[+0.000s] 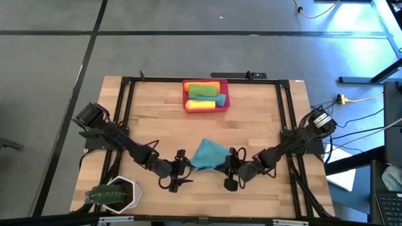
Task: Roll microfiber towels into tight, uniform cylinder then place into a basket
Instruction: Roll the blue microfiber cloth
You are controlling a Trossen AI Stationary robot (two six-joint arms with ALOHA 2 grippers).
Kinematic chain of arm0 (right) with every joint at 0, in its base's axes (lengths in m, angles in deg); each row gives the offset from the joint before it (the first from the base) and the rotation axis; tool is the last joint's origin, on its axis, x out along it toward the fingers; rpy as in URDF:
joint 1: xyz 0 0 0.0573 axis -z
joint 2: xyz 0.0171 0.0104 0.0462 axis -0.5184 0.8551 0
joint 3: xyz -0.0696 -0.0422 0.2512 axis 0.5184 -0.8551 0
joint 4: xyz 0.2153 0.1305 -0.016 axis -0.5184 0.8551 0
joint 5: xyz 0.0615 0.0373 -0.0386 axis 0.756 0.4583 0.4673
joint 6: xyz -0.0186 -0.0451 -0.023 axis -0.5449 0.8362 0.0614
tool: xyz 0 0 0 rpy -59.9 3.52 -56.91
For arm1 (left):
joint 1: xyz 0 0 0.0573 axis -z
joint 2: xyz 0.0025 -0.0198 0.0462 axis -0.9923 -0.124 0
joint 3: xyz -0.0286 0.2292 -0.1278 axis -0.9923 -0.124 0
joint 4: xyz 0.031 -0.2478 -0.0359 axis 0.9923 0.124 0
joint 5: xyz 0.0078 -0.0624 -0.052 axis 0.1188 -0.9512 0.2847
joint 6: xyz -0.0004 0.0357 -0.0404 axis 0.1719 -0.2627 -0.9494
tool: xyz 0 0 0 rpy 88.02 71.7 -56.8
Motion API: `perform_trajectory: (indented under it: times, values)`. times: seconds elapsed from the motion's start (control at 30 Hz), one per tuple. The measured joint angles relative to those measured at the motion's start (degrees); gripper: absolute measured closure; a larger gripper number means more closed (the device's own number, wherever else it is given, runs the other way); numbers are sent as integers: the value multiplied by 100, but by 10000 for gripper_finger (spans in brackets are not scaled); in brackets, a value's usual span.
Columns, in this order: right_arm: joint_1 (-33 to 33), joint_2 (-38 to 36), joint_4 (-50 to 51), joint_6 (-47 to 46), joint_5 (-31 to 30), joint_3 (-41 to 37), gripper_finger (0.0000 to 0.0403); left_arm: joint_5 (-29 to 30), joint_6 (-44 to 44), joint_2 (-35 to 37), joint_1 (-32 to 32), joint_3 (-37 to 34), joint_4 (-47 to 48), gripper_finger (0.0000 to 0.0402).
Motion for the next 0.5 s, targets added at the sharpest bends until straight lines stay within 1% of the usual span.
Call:
perform_trajectory:
  times: [0.07, 0.23, 0.37, 0.5]
  values:
    - [13, 0, -7, -33, -1, 0, 401, -1, 50, -208, -27, 0, -199, 122]
    - [11, 0, 2, -54, -2, 0, 401, 49, 48, -453, -173, 0, -130, 101]
    - [11, 2, 4, -78, -1, 0, 401, 79, 35, -451, -216, 0, -5, 96]
    - [11, 4, 7, -76, 0, 2, 400, 370, 37, -451, -195, 0, 250, 99]
